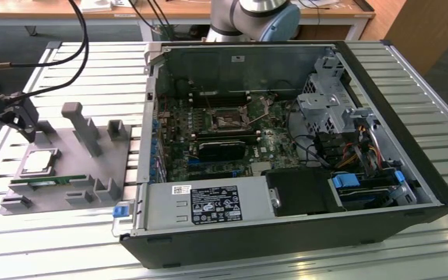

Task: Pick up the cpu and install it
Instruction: 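Pick up the cpu and move it towards the insertion slot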

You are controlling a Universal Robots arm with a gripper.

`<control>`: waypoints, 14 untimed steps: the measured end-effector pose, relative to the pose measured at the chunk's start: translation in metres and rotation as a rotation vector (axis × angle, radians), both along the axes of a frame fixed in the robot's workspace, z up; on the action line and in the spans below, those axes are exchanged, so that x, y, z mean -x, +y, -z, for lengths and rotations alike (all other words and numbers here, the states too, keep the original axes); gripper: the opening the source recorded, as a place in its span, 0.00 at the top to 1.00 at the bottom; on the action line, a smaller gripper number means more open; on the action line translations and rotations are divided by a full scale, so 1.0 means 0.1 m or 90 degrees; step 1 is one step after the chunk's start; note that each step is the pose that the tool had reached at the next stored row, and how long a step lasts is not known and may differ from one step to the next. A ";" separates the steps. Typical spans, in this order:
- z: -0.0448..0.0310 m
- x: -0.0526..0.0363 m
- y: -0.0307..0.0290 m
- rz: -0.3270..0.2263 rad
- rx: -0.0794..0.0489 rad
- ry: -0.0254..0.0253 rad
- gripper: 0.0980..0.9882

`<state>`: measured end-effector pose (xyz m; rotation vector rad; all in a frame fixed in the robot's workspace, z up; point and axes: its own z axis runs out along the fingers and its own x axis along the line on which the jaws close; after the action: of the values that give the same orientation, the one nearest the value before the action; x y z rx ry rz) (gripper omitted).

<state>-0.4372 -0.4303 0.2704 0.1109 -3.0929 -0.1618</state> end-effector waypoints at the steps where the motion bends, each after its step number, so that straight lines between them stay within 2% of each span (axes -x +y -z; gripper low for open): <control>1: 0.006 -0.005 0.003 0.002 0.000 -0.0001 0.26; 5: 0.045 -0.015 0.008 0.011 0.000 0.0000 0.26; 14: 0.203 -0.035 0.008 0.014 0.000 0.0005 0.26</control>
<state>-0.4337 -0.4294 0.2501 0.0779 -3.0941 -0.1631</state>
